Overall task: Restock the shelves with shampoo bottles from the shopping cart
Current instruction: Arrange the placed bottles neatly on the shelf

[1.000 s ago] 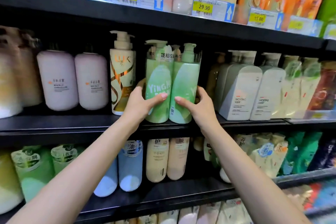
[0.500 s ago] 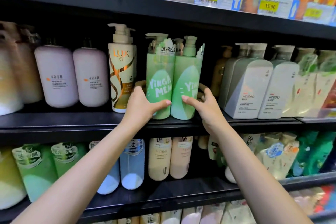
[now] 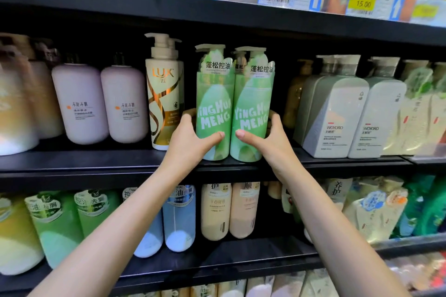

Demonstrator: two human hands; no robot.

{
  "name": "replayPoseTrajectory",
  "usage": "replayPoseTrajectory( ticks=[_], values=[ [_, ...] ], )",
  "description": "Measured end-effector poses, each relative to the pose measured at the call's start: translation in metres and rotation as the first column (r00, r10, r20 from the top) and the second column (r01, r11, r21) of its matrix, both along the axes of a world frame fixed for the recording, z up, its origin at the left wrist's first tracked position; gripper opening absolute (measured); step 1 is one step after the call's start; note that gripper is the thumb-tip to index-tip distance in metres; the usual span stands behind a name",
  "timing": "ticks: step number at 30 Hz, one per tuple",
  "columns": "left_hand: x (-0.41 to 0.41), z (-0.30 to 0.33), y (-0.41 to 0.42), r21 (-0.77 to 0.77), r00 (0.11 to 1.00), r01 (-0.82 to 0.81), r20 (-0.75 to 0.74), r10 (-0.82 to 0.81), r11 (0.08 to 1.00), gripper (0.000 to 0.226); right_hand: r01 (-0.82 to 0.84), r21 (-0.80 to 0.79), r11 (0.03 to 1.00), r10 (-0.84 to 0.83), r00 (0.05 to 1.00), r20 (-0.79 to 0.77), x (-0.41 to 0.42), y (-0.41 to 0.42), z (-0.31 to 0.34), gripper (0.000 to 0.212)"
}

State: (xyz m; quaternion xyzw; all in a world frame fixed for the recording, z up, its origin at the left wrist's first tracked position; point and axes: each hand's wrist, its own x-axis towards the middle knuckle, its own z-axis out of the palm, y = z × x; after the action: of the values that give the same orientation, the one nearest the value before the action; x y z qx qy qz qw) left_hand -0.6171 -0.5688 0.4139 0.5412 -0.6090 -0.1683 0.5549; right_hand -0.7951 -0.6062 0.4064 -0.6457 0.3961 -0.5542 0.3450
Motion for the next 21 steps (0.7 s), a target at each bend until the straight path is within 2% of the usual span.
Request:
replayPoseTrajectory(
  ticks=[3, 5, 9, 13, 16, 19, 21],
  values=[
    [-0.005, -0.003, 0.002, -0.054, 0.989, -0.112, 0.093, 0.117, 0.992, 0.071, -0.034, 0.005, 0.999, 0.034, 0.999, 0.025, -0.004, -0.001, -0.002, 0.066],
    [-0.006, -0.006, 0.002, -0.107, 0.978, -0.165, 0.111, 0.177, 0.98, 0.077, -0.054, -0.004, 0.999, 0.054, 0.998, 0.039, -0.008, -0.001, -0.003, 0.061],
    [-0.008, -0.009, 0.0, -0.137, 0.961, -0.232, 0.122, 0.249, 0.963, 0.066, -0.023, 0.014, 1.0, 0.023, 1.0, 0.008, -0.006, -0.003, -0.002, 0.061],
    [-0.011, -0.001, -0.008, -0.054, 0.919, -0.318, 0.228, 0.322, 0.947, 0.055, 0.022, 0.001, 1.0, -0.022, 0.996, -0.086, 0.0, -0.014, 0.006, 0.056],
    [-0.013, 0.006, -0.021, 0.012, 0.912, -0.326, 0.269, 0.311, 0.945, 0.045, 0.029, -0.008, 1.0, -0.03, 0.985, -0.171, 0.005, -0.026, 0.015, 0.055],
    [-0.012, 0.006, -0.033, 0.017, 0.918, -0.287, 0.291, 0.27, 0.958, 0.035, 0.041, 0.023, 0.999, -0.038, 0.989, -0.143, 0.009, -0.037, 0.015, 0.059],
    [-0.012, 0.003, -0.041, 0.002, 0.912, -0.278, 0.315, 0.264, 0.96, 0.037, 0.043, 0.026, 0.999, -0.039, 0.992, -0.122, 0.01, -0.041, 0.014, 0.06]
  ],
)
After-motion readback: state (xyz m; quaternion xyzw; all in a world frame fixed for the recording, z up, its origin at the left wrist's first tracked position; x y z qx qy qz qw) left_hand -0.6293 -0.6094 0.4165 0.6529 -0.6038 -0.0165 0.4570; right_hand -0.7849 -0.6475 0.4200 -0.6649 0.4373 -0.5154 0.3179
